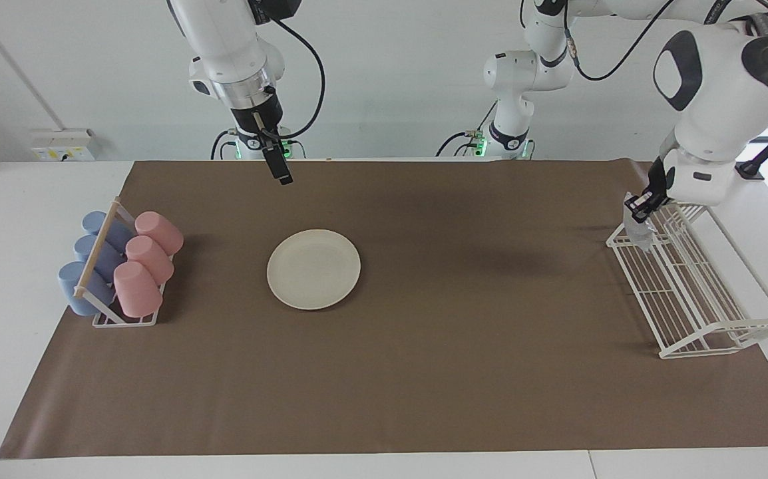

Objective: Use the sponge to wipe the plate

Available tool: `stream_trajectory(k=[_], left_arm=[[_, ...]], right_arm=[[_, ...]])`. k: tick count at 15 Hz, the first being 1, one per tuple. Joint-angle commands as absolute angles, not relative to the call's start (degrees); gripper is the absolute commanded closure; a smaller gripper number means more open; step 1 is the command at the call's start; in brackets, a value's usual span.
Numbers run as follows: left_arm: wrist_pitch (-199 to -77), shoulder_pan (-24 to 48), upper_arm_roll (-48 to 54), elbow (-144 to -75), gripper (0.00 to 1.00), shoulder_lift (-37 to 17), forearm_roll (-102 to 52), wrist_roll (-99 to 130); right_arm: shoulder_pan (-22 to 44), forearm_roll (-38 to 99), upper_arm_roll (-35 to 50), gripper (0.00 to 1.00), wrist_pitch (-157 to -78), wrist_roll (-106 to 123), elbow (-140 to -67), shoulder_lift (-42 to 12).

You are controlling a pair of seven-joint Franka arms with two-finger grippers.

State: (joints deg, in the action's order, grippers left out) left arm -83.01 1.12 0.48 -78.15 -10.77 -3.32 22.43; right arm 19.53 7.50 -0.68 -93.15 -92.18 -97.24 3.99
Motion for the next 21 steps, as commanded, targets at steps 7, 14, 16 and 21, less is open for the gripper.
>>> stream_trajectory(k=[7, 14, 16, 21], left_arm=[[-83.9, -9.3, 0.3, -95.8, 1.0, 0.5, -46.3, 20.1], [-91.5, -2.9, 0.4, -123.5, 1.0, 10.8, -71.9, 0.2], [-91.5, -1.0, 0.4, -127.1, 1.0, 10.7, -77.1, -7.1], [-94.3, 6.0, 0.9, -134.1, 1.0, 11.0, -89.0, -16.8]], right_arm=[[21.0, 8.4, -0.9, 0.0, -93.8, -93.2, -99.0, 4.8], [22.6, 8.8, -0.9, 0.0, -94.5, -89.7, -99.8, 5.4], [22.1, 8.7, -0.9, 0.0, -93.6, -89.1, -99.8, 5.4], [23.0, 8.9, -0.8, 0.0, -100.8, -102.0, -99.8, 5.0]])
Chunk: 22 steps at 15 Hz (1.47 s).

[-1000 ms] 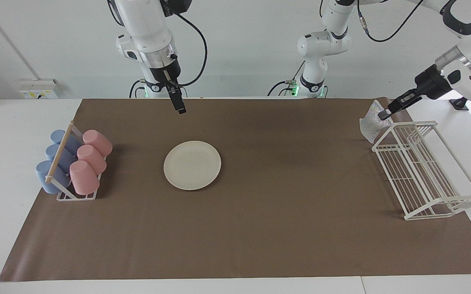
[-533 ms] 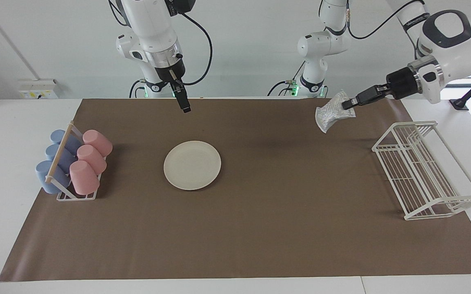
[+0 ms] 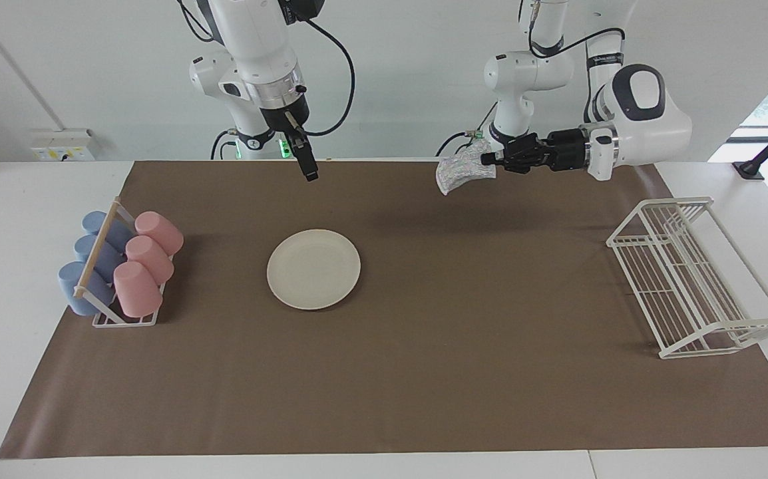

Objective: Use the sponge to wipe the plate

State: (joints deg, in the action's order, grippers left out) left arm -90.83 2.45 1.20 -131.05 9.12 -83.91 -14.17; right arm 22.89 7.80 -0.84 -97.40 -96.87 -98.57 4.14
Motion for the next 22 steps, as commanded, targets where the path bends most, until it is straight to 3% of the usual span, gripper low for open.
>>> stream_trajectory(k=[1, 8, 22], left_arm=[[-97.4, 9.2, 0.9, -134.3, 1.0, 11.2, -90.7, -16.8], [-104.9, 16.8, 1.0, -135.4, 1.0, 11.3, -98.0, -19.4], [-106.6, 17.8, 1.0, -135.5, 1.0, 11.3, -98.6, -19.4]], right_arm=[[24.1, 8.9, -0.1, 0.04, -102.2, -103.3, -99.7, 4.8], [34.0, 7.5, 0.4, 0.03, -100.9, -118.1, -92.9, -2.0], [37.4, 7.2, 0.4, 0.0, -104.6, -121.6, -93.0, -3.9]])
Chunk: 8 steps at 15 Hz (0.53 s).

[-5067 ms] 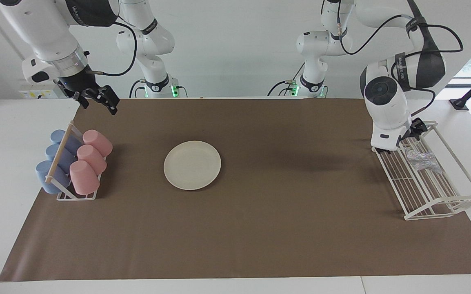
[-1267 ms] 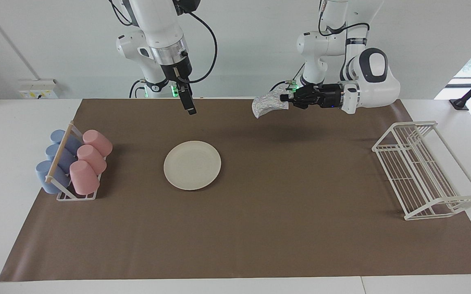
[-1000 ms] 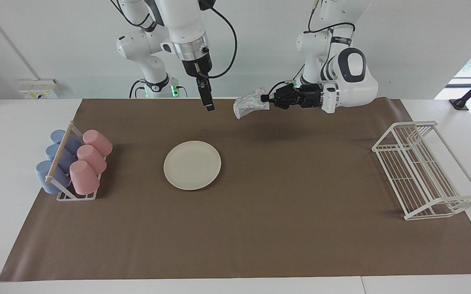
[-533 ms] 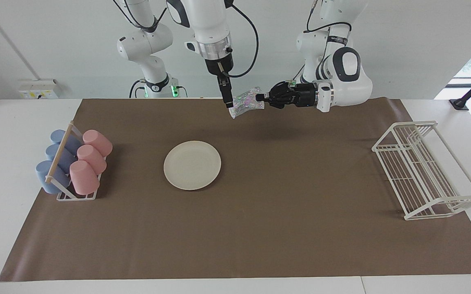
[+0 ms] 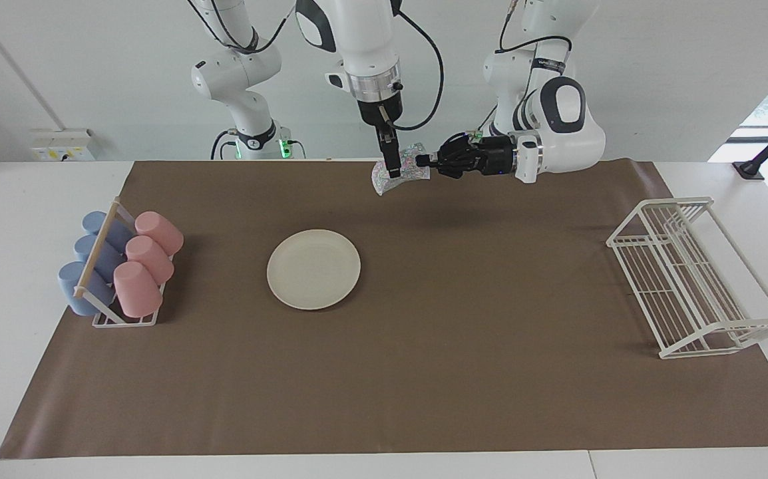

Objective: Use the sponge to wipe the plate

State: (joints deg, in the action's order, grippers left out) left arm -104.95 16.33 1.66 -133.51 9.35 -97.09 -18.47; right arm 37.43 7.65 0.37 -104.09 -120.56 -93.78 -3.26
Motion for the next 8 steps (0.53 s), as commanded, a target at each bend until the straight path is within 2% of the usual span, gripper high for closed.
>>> stream_trajectory(k=[1, 8], left_arm=[[-106.8, 17.8, 1.0, -135.4, 1.0, 11.3, -98.6, -19.4], [-106.3, 17.8, 0.8, -135.5, 1.0, 11.3, -98.5, -19.4]], right_arm=[[37.4, 7.2, 0.4, 0.0, -104.7, -121.6, -93.1, -3.9], [37.4, 7.2, 0.4, 0.0, -106.5, -121.3, -93.8, -3.7]])
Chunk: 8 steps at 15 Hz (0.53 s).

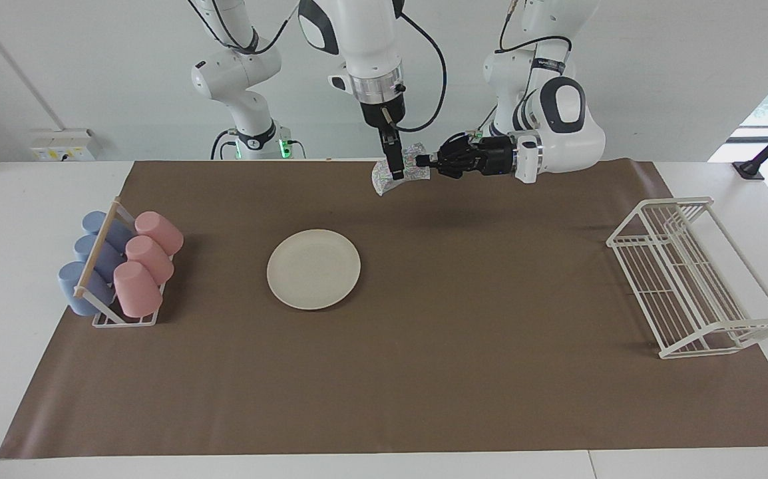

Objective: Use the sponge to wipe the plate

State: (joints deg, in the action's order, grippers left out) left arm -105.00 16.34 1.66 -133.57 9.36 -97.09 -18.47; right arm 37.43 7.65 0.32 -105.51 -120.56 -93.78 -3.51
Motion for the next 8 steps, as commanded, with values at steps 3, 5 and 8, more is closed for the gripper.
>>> stream_trajectory(k=[3, 5, 8], left_arm=[[-106.2, 17.8, 0.8, -135.5, 1.0, 11.3, -98.4, -19.4], [-106.0, 17.8, 0.8, -135.5, 1.0, 11.4, -98.4, -19.3], [-106.2, 17.8, 0.8, -135.5, 1.0, 11.4, -98.4, -19.2]], right_arm=[[37.4, 7.2, 0.4, 0.17, -106.5, -121.3, -93.9, -3.6], [37.4, 7.2, 0.4, 0.29, -106.5, -121.3, -94.2, -3.5], [37.5, 7.2, 0.4, 0.75, -106.3, -121.0, -94.3, -3.4]])
